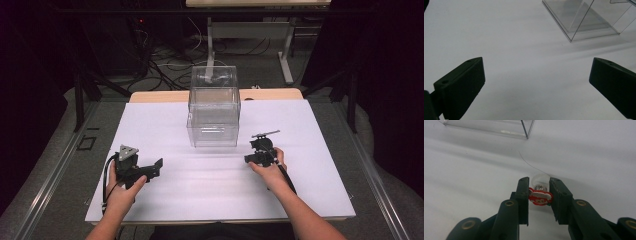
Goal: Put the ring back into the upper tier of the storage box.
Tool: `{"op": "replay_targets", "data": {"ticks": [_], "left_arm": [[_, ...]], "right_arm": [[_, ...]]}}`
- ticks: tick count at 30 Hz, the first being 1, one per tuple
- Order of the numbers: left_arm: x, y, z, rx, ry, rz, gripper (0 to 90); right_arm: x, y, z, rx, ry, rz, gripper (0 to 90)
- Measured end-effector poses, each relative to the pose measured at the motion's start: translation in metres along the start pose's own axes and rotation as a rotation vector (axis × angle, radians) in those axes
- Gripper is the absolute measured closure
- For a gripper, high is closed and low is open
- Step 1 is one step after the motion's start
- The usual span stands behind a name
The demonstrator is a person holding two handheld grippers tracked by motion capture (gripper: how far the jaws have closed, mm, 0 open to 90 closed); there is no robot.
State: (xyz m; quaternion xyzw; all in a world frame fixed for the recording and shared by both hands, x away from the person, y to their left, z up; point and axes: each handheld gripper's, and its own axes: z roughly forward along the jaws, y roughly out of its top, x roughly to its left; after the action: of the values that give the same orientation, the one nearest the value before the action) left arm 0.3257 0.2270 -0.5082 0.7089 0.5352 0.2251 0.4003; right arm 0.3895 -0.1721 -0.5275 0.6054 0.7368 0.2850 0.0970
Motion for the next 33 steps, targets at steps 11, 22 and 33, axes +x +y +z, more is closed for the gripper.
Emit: {"op": "replay_targets", "data": {"ticks": [11, 22, 33], "left_arm": [[0.0, 0.0, 0.0, 0.001, 0.003, -0.004, 0.5], [0.0, -0.001, 0.001, 0.007, 0.003, -0.005, 0.5], [0.0, -0.001, 0.001, 0.012, 0.001, -0.003, 0.5]], "right_arm": [[-0.004, 0.008, -0.014, -0.007, 0.013, -0.017, 70.0], [-0.008, 0.018, -0.02, -0.007, 0.044, -0.003, 70.1], [-0.01, 0.032, -0.024, 0.009, 0.038, -0.007, 70.1]]}}
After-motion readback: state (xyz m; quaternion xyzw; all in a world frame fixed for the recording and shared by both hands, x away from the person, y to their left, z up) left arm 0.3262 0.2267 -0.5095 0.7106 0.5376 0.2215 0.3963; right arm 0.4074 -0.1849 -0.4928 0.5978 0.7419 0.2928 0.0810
